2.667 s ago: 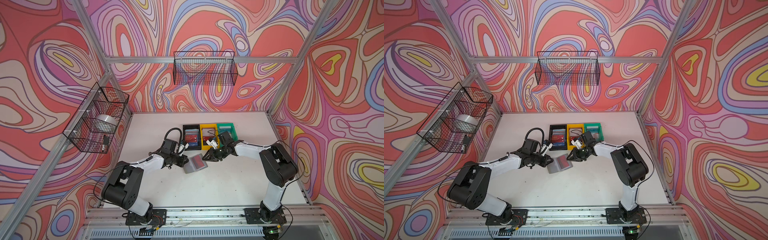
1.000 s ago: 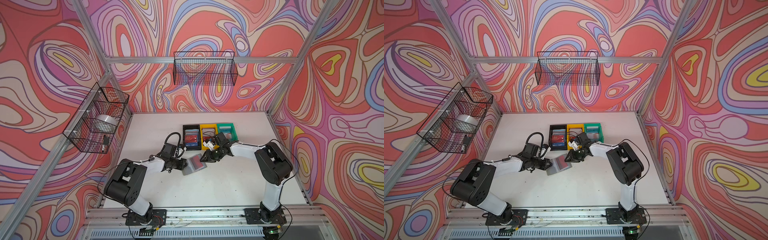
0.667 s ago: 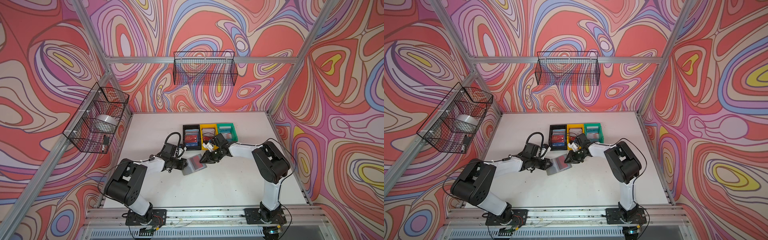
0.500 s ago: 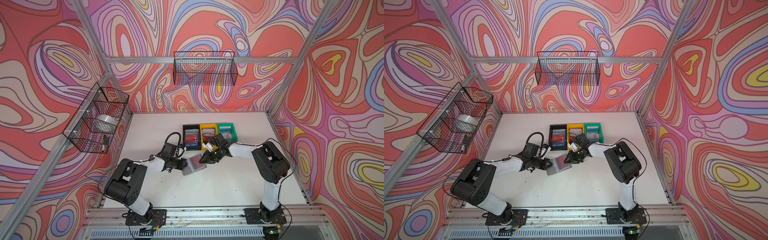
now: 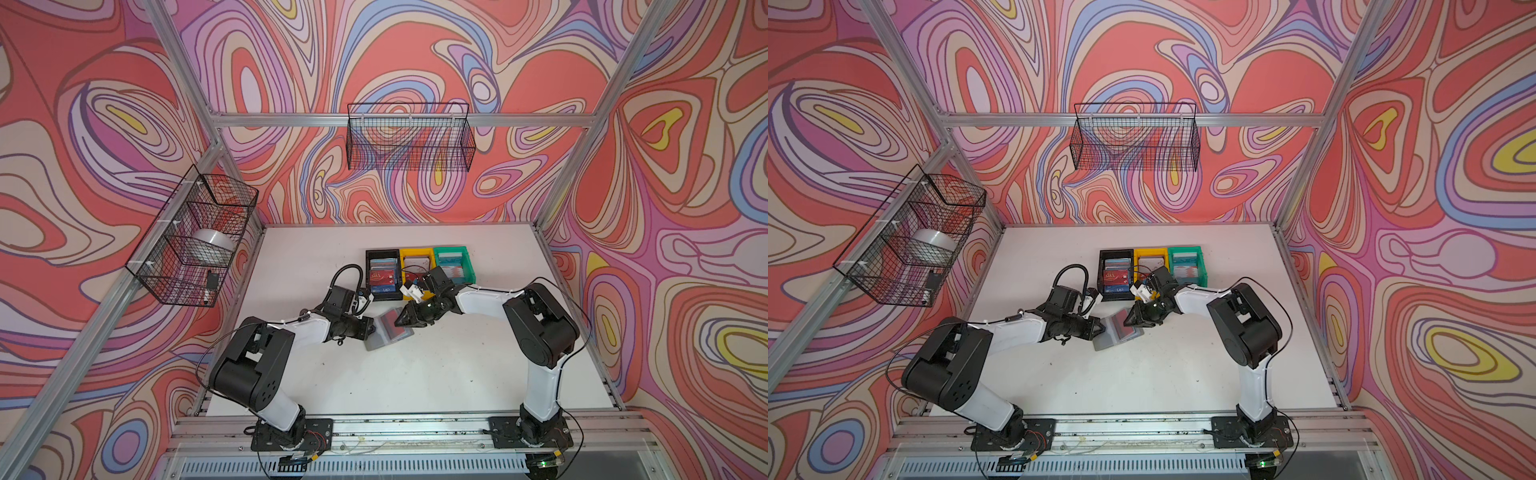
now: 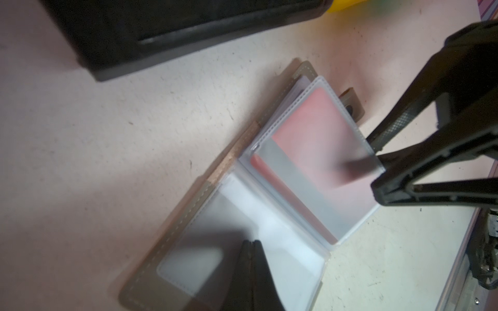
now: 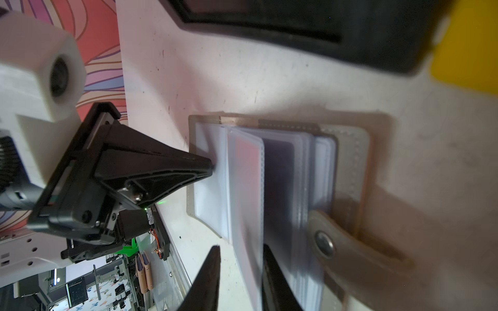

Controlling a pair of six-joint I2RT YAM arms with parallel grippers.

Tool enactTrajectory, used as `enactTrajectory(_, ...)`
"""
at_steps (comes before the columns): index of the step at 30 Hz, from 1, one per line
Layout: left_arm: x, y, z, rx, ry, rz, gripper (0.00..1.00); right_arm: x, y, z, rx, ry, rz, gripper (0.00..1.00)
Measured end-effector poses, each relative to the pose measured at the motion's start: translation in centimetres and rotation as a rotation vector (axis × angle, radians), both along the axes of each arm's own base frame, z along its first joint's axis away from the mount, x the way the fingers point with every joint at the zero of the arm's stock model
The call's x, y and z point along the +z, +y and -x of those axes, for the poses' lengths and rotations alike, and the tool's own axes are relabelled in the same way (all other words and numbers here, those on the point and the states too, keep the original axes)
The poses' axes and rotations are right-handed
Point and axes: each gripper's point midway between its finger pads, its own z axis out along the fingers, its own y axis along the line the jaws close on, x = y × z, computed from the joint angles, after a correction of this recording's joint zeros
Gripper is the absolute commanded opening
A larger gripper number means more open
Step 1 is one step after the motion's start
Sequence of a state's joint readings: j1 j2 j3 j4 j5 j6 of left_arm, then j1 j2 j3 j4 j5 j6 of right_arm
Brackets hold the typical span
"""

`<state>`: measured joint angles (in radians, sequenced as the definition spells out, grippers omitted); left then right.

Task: Take the credit cards out of the card holder
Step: Flip over the card slot in the card holder.

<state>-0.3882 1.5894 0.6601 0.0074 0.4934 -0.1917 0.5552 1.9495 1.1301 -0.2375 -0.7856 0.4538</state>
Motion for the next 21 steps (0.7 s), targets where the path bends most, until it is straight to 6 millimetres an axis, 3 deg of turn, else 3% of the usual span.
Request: enactTrajectory(21, 0.0, -0.2, 0.0, -0.005, 0.007, -0.003, 0.0, 3.4, 2.9, 1.6, 0.099, 0.002, -0.148, 0.28)
